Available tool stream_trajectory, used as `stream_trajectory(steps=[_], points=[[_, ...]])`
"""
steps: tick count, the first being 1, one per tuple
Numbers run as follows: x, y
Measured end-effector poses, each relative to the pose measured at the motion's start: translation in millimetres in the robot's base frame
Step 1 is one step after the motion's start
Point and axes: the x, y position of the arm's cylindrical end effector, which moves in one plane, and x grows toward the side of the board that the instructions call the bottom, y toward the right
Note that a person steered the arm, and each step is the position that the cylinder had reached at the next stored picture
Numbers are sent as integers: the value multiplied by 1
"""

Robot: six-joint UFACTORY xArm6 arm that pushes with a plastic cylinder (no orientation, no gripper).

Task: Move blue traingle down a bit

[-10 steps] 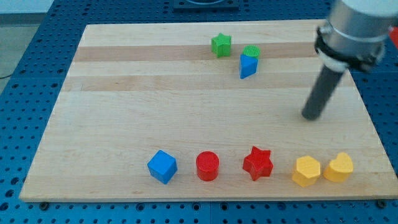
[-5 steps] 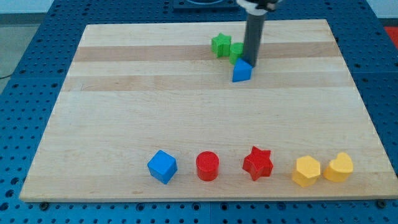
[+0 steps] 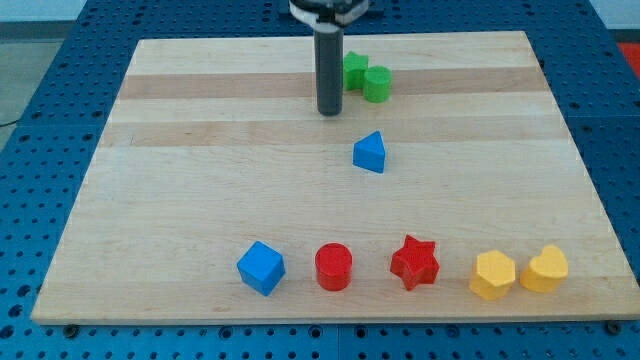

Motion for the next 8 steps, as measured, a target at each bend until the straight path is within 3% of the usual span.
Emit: stream_trajectory(steps=[1, 2, 4, 8], points=[[15, 50], [68, 56], [120, 9], [157, 60]])
